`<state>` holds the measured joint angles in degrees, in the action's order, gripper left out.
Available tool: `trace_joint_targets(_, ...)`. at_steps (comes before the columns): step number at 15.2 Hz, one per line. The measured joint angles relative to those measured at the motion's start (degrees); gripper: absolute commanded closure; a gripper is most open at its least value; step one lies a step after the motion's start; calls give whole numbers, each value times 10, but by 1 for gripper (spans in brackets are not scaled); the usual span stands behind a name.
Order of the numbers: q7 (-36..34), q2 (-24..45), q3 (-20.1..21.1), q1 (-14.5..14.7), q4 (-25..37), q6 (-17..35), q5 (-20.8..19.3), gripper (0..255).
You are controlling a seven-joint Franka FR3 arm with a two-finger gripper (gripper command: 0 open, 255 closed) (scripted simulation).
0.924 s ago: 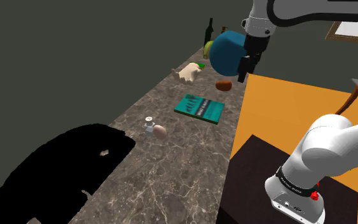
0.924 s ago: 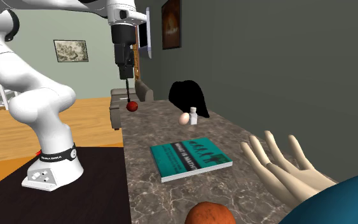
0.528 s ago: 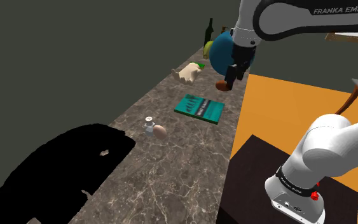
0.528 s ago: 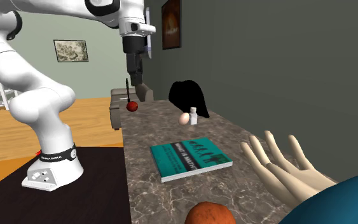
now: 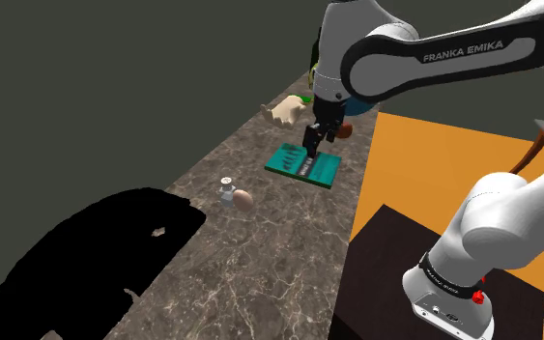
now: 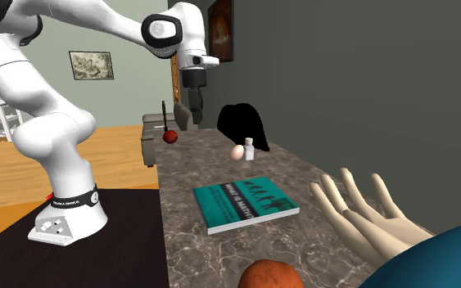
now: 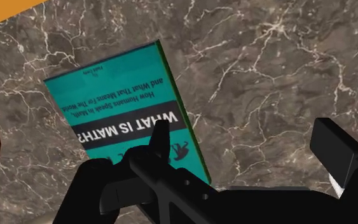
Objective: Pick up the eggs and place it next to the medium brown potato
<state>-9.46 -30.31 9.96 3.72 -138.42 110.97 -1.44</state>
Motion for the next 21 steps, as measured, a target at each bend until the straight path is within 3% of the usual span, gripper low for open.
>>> trace_joint_targets(7, -88, 114, 64, 7, 31, 92, -16, 0)
trace_joint_targets(11, -153, 192, 102, 10, 68, 133, -46, 0)
trace_joint_targets(21, -299, 389, 138, 33, 186, 190, -173, 0)
